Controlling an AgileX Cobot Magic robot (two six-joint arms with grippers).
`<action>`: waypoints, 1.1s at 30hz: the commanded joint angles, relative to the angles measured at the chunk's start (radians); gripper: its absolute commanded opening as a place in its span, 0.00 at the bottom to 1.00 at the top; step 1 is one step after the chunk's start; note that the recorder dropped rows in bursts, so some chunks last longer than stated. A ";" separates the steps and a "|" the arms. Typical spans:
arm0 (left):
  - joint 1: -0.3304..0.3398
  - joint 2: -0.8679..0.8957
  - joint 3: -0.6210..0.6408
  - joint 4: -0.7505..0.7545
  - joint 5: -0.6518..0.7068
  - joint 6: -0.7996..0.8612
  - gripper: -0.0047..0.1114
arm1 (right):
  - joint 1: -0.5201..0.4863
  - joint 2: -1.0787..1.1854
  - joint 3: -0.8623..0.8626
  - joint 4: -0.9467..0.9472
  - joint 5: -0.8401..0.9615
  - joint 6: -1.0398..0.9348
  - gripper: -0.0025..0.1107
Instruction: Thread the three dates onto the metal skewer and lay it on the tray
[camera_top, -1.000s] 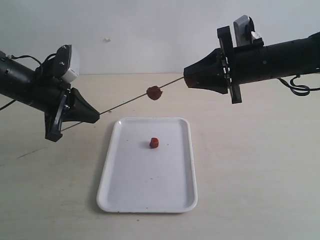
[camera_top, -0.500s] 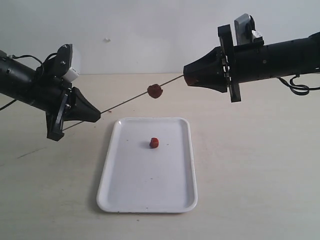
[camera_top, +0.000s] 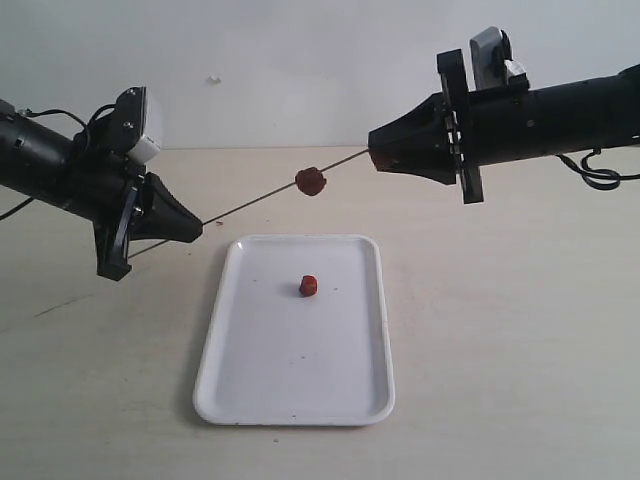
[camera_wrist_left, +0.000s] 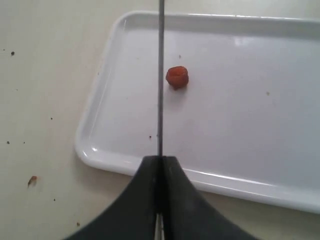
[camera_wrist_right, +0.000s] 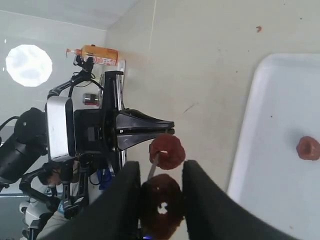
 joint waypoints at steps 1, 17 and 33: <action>-0.005 -0.003 0.003 -0.010 -0.011 0.004 0.04 | -0.017 -0.004 -0.007 0.010 0.004 -0.016 0.28; -0.014 -0.003 0.003 -0.010 0.013 0.019 0.04 | -0.026 -0.004 -0.007 0.019 0.004 -0.016 0.28; -0.050 -0.003 0.003 -0.022 -0.031 0.023 0.04 | -0.026 -0.008 -0.007 -0.015 0.004 -0.016 0.28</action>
